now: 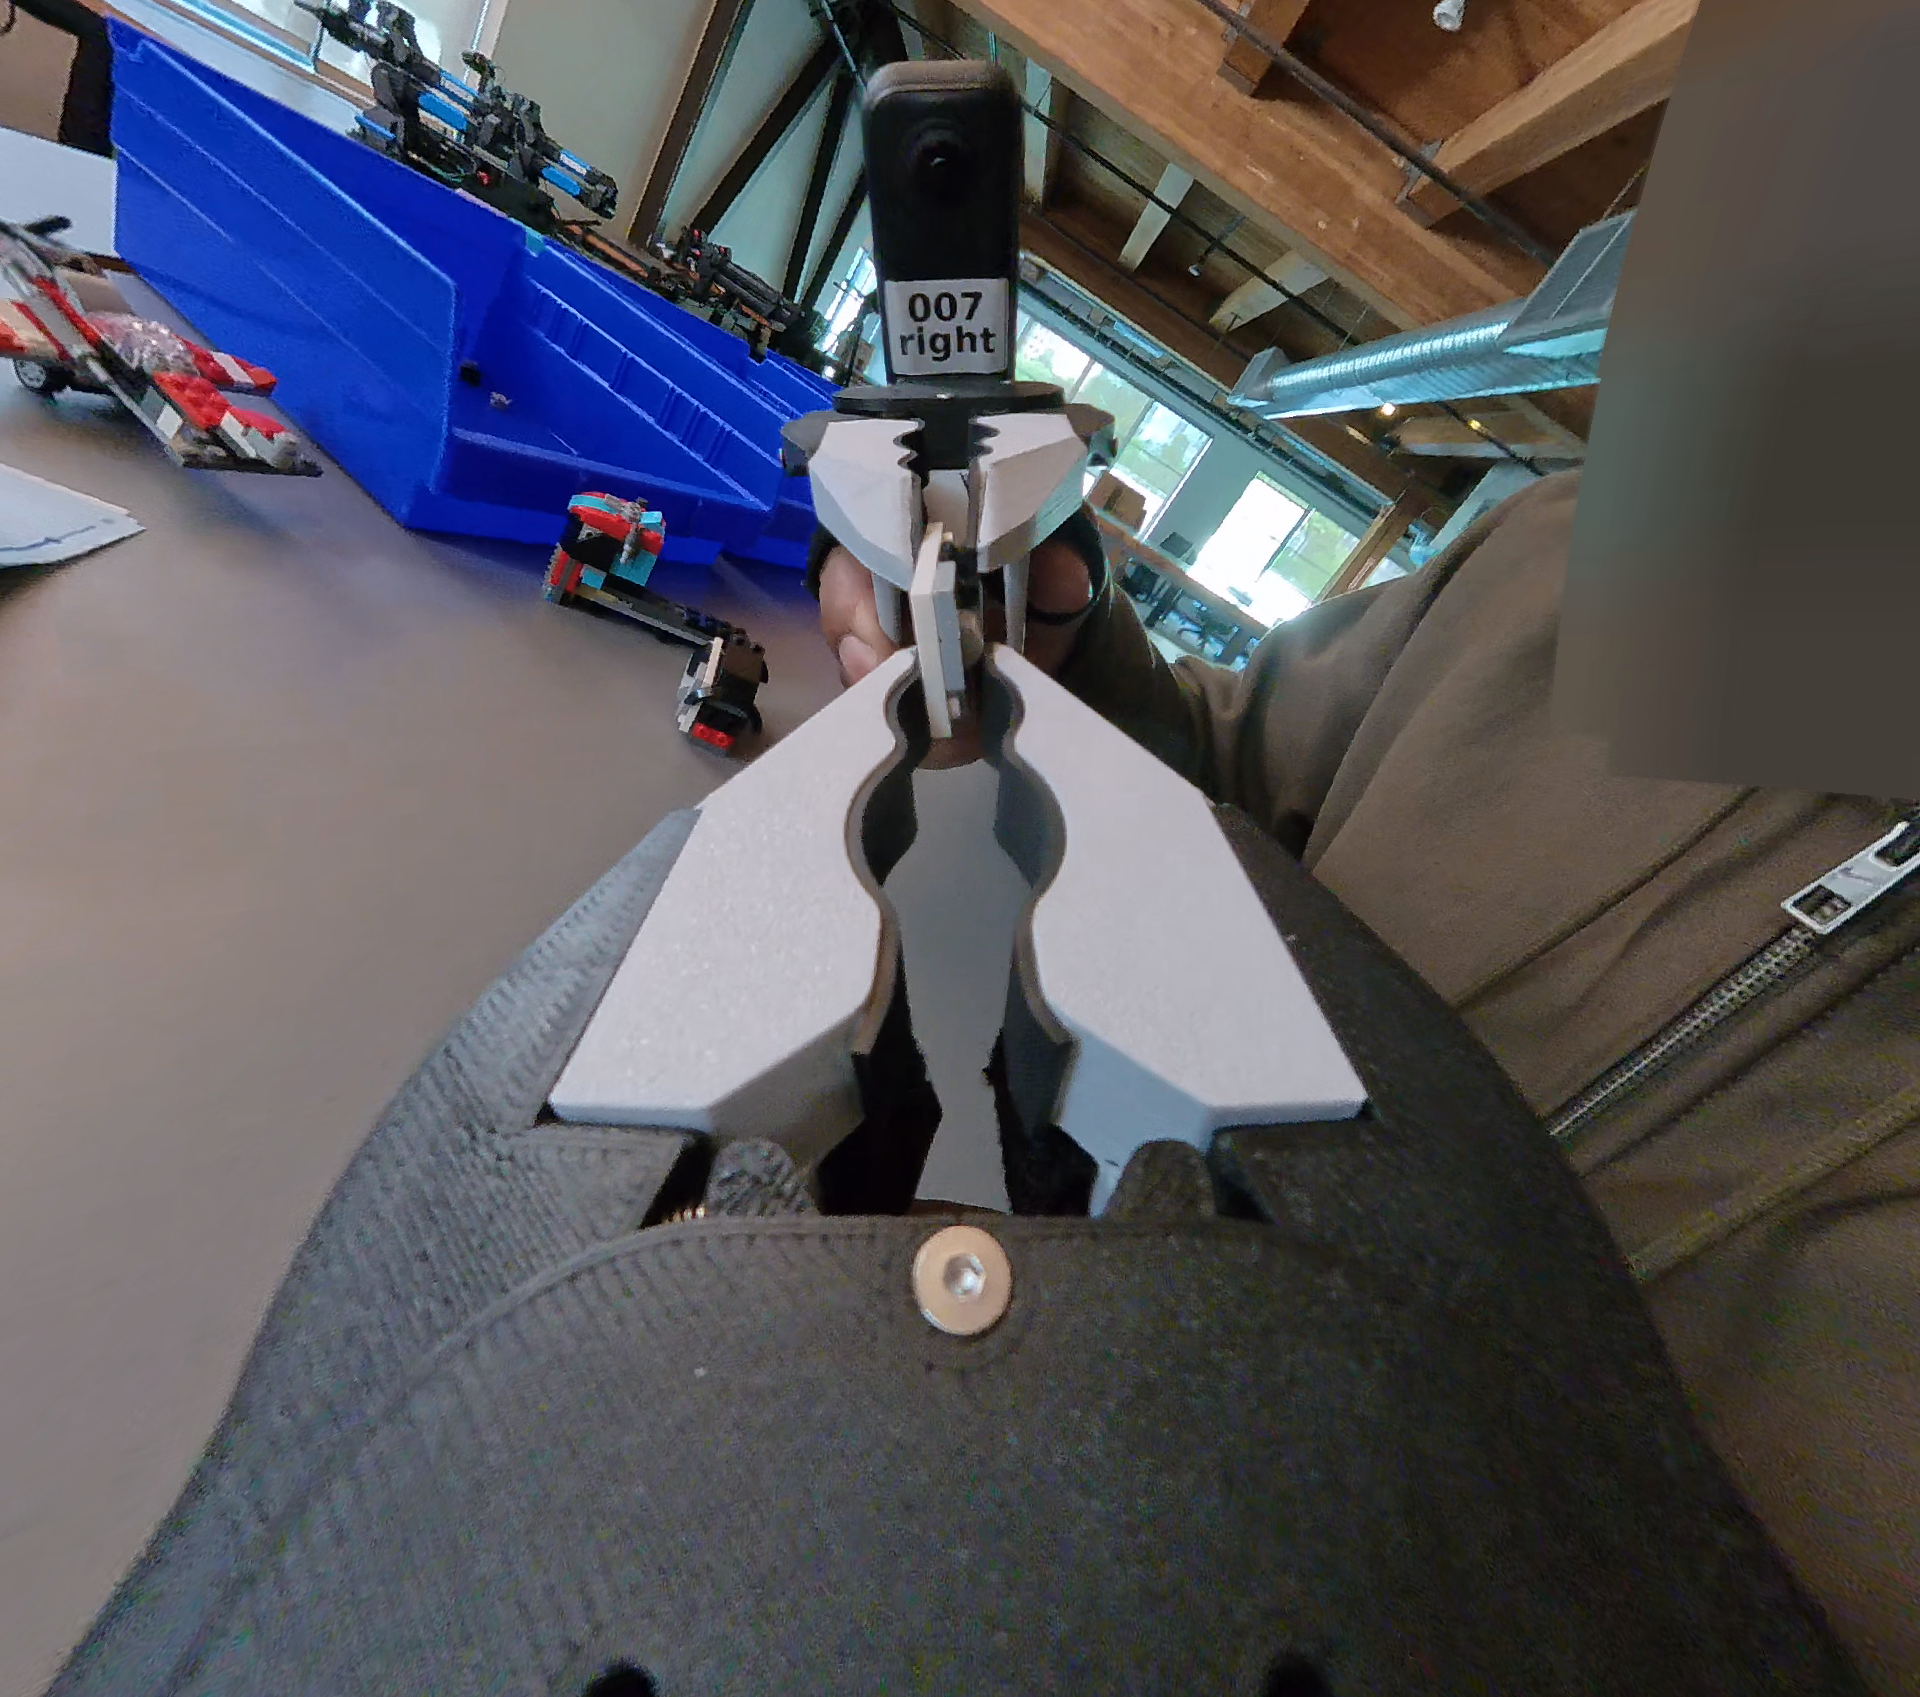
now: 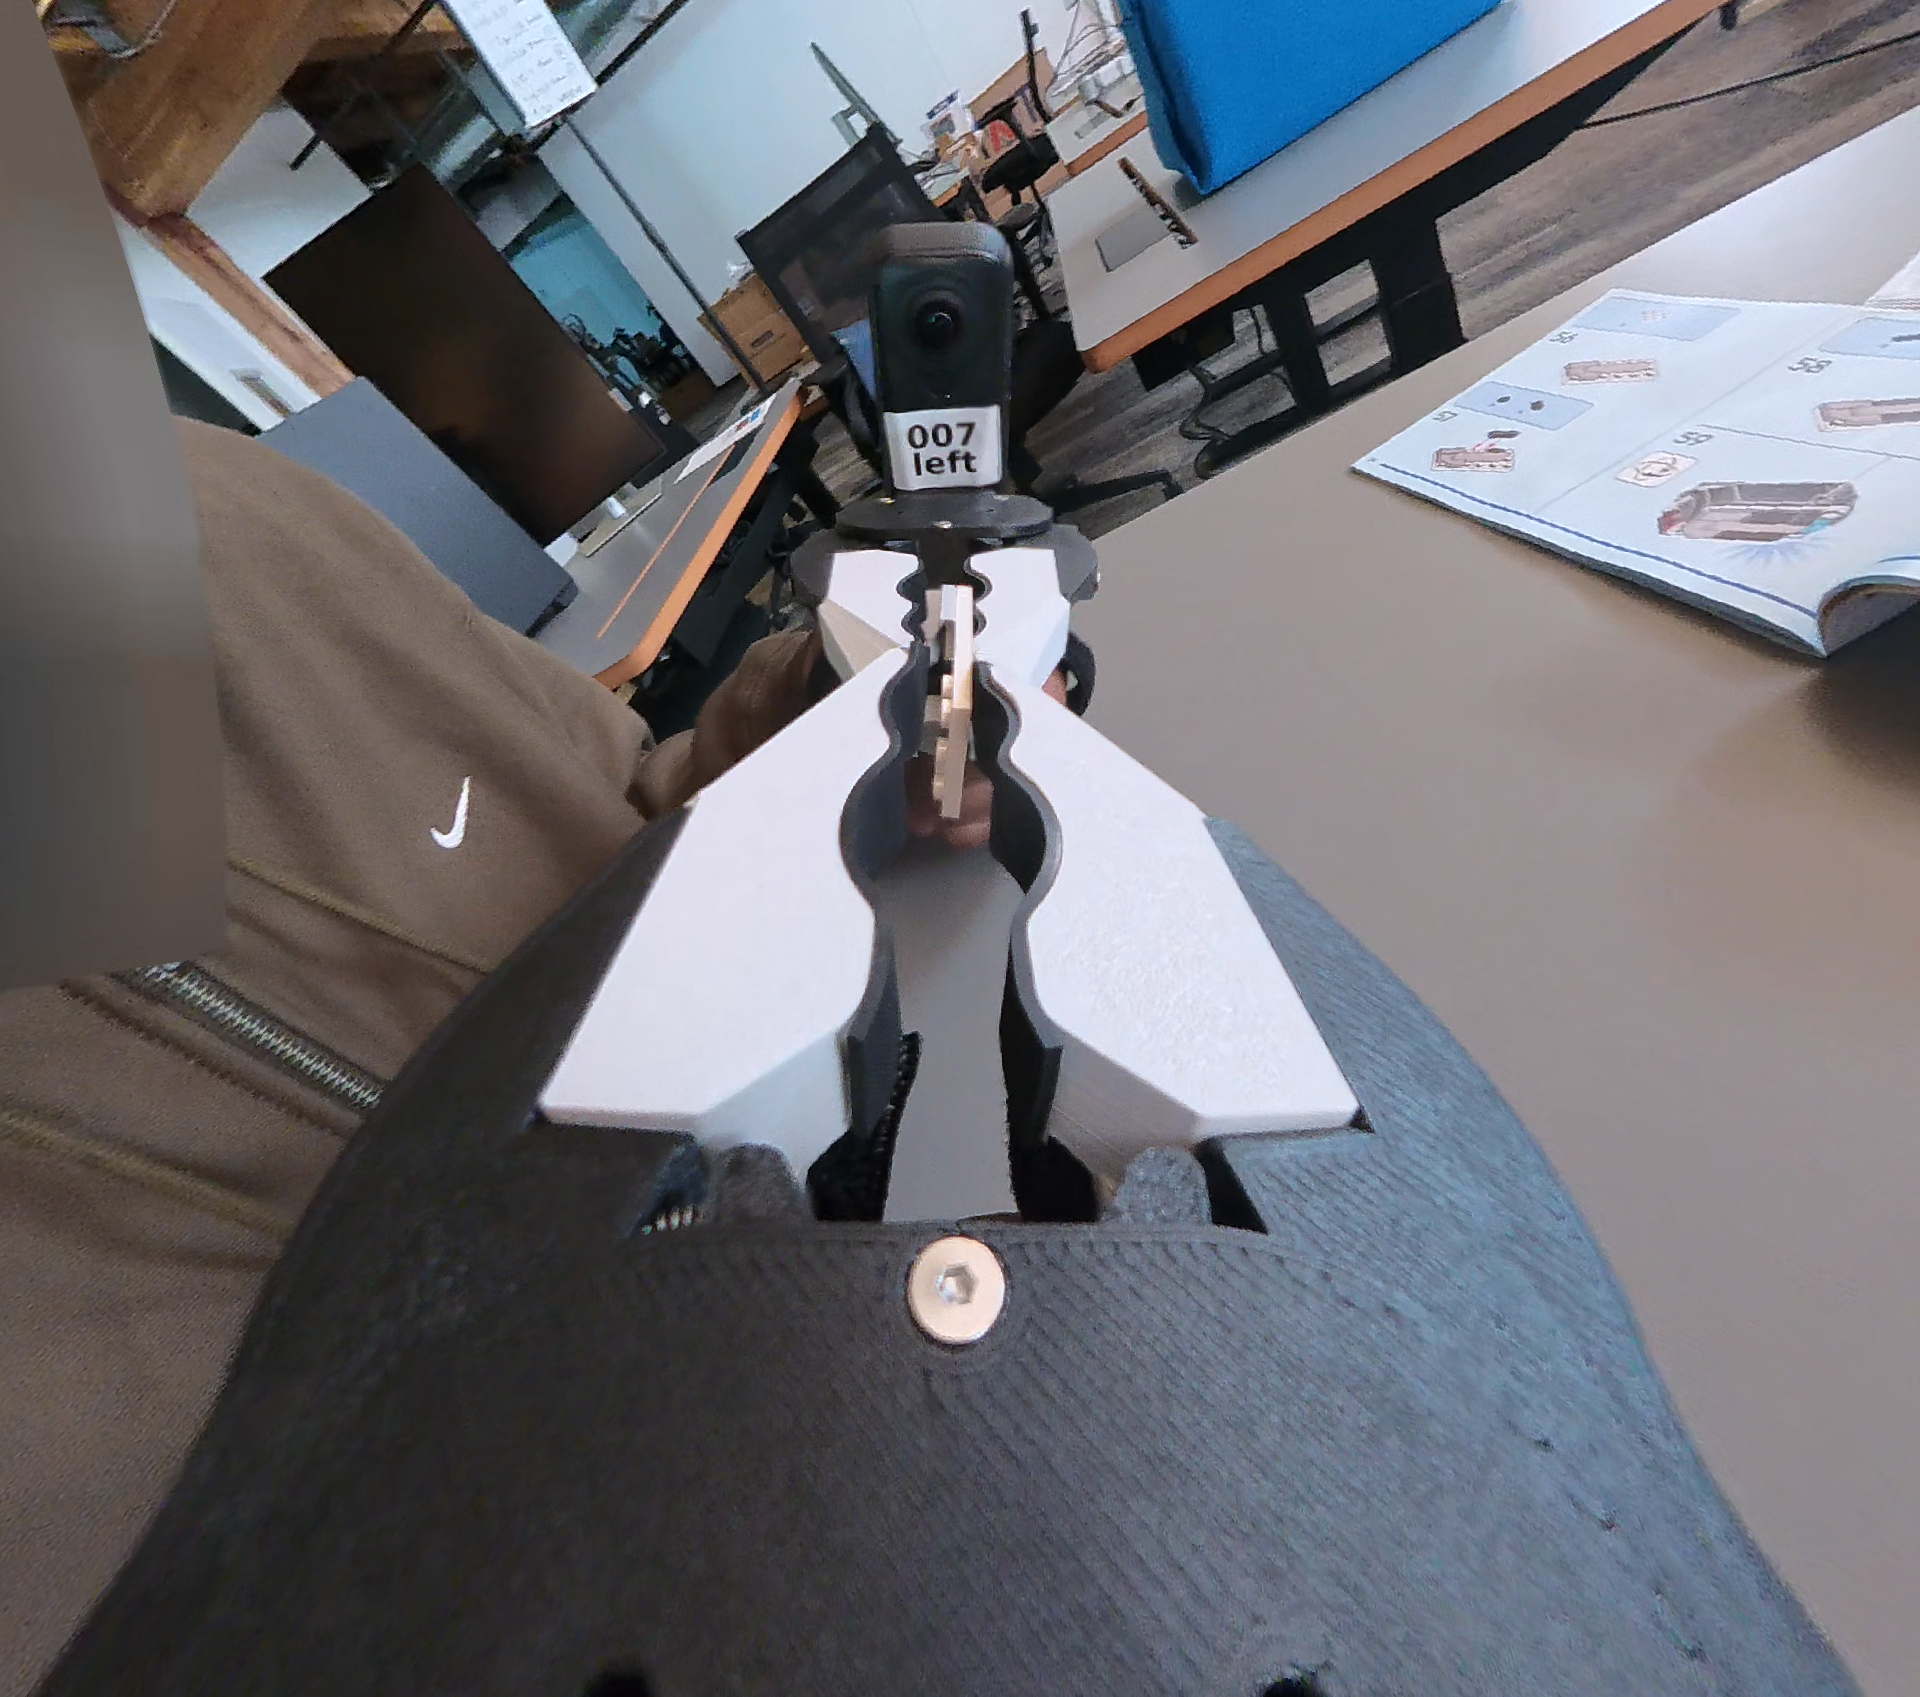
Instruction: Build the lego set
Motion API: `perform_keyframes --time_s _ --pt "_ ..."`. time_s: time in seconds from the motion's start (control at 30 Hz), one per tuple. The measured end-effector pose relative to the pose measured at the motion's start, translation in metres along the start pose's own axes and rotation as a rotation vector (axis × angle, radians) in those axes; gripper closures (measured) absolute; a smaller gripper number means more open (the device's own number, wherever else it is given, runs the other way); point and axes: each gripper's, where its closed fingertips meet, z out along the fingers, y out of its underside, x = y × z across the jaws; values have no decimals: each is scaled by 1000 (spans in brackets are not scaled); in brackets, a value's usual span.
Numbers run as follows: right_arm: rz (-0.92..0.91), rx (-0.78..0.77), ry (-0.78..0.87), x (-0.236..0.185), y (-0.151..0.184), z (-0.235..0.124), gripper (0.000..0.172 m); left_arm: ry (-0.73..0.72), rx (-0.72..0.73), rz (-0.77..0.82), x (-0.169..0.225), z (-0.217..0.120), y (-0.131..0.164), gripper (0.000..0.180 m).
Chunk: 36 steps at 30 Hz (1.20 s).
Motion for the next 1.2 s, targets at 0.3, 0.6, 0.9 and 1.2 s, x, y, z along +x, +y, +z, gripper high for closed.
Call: perform_keyframes --time_s 0.3,0.6,0.9,1.2 --pt "-152 -8 145 15 -13 -20 140 -55 72 -144 -20 -9 -6 173" --pt "-584 -543 395 48 63 -89 157 -151 79 -192 -39 -15 -5 173" --pt "-529 -641 464 66 114 -97 156 -192 37 -186 -46 -13 1 173" --pt "-499 -647 505 75 125 -93 158 -193 32 -175 -44 -13 3 173"
